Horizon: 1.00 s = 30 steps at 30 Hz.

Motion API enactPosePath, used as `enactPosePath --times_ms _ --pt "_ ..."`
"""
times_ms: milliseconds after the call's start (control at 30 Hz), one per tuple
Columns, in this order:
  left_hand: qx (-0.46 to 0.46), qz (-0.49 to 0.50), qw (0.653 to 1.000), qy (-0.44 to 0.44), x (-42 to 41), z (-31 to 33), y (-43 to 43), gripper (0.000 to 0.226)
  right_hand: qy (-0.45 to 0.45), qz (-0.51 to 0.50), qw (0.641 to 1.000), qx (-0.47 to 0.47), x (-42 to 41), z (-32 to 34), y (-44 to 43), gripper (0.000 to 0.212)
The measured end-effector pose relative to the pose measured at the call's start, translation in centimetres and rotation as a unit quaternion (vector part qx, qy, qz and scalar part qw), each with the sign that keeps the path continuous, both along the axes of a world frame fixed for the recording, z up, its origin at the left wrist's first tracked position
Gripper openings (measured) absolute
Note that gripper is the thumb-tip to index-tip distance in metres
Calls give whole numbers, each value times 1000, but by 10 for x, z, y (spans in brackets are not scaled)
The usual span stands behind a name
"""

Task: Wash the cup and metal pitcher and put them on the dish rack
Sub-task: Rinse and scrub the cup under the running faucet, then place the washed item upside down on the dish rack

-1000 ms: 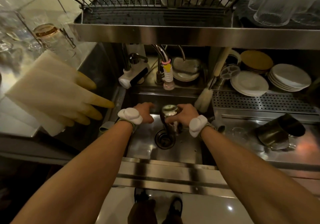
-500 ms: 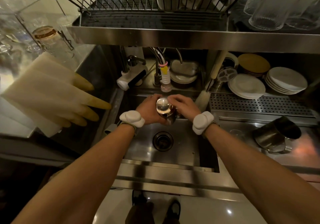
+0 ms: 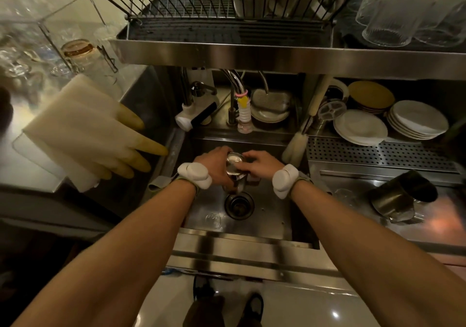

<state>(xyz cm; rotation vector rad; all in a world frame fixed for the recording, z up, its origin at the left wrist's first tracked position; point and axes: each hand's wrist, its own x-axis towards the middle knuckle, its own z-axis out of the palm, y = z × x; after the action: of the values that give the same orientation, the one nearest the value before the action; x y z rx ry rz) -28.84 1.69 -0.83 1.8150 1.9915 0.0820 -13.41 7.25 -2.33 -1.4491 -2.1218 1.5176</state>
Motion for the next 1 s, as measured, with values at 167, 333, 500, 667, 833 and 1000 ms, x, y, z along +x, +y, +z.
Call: enactPosePath --times_ms 167,333,500,667,833,1000 --pt "2 -4 1000 -9 -1 34 -4 92 7 43 998 49 -1 40 -6 42" --pt "35 -31 999 -1 -3 84 -5 87 8 71 991 115 3 96 -11 51" --pt "95 -33 995 10 -14 147 -7 91 14 62 980 190 -5 154 -15 62" --pt "151 -31 988 21 -26 215 -13 97 74 53 965 245 -13 215 -27 60" --pt "199 -32 979 23 -37 274 -17 88 90 67 943 314 -26 269 -26 55" --pt "245 -29 969 3 -56 322 -24 75 92 79 920 374 -49 318 -19 53"
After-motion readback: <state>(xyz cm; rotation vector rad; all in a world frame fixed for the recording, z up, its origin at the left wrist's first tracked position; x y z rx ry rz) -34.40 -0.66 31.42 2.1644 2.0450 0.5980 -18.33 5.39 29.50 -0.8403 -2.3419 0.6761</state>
